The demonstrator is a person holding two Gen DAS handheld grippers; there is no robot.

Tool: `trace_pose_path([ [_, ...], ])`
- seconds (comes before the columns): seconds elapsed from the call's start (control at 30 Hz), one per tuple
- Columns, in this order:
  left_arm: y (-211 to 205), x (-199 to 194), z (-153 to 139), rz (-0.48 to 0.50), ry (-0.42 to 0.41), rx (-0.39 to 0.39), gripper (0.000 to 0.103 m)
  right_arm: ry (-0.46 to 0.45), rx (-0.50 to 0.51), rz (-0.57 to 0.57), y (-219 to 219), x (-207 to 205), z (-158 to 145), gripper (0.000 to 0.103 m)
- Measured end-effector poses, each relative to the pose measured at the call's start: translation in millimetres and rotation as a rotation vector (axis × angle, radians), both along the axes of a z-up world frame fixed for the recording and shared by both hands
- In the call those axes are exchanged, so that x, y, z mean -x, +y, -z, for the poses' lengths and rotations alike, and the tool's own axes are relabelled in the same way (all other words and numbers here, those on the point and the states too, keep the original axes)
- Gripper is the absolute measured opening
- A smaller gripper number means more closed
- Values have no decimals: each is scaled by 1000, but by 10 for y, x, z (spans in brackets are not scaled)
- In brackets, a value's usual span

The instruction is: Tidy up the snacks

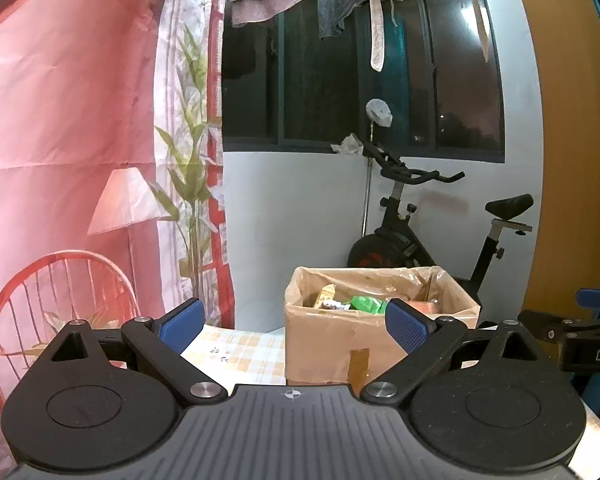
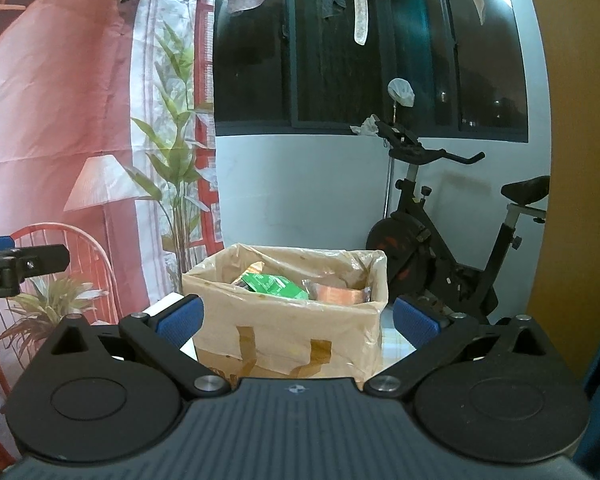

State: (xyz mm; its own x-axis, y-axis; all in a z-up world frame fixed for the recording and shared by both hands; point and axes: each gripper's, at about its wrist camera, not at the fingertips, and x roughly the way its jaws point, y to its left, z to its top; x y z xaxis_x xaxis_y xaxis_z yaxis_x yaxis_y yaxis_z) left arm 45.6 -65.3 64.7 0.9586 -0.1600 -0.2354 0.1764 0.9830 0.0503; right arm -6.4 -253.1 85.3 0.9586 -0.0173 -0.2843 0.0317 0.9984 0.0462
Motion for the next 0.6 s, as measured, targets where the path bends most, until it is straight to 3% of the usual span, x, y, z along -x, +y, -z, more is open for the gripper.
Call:
trace_pose_path([
  [0.6, -7, 66, 8, -21, -7, 6, 98, 13, -5, -1, 8, -10, 50, 103],
])
